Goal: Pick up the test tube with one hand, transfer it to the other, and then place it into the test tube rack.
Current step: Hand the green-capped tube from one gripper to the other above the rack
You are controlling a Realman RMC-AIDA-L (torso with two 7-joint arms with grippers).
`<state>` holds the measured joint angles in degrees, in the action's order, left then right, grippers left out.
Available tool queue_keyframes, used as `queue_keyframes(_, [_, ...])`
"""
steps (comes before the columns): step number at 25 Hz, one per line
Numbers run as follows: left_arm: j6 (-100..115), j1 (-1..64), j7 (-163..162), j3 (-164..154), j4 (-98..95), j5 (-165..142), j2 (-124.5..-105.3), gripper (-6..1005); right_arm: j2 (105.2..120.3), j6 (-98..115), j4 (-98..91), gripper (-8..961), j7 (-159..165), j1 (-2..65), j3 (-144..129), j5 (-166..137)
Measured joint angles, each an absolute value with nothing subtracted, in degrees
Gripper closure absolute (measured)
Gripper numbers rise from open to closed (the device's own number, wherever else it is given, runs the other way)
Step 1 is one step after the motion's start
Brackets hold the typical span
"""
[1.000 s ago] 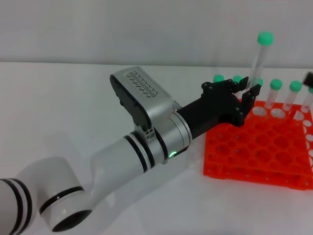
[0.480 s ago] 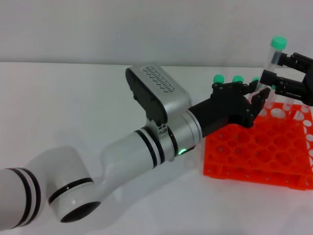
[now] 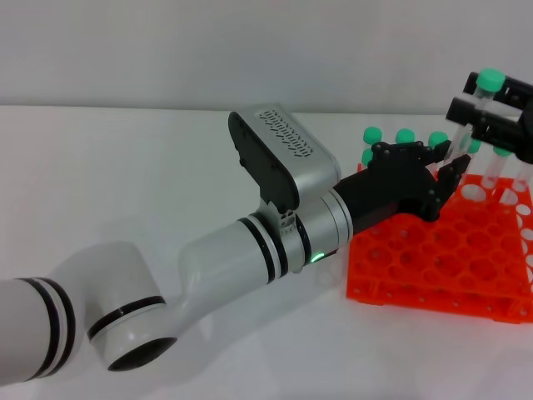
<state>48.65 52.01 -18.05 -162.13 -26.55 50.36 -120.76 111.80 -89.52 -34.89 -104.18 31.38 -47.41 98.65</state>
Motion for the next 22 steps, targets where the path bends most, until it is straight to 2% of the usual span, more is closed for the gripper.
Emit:
queue_keyframes(2, [48.65,52.04,-18.03,-162.07,-26.55,50.35,-120.76,782,111.79,-89.4,-34.9,256,-104.61,31.3,-47.05,98.95])
queue_keyframes(8, [48.55,52.04,-17.89,-162.04,-26.51,50.26,-120.76,780,111.79,-90.05,-34.89,482,-108.18,30.95,-46.85,98.99])
queue_keyframes(22, [48.72,51.38,-16.6,-162.02,-26.55,50.42,-120.68,776,111.26,-90.13,-34.89,689,-108.06,30.71,-46.8,99.11])
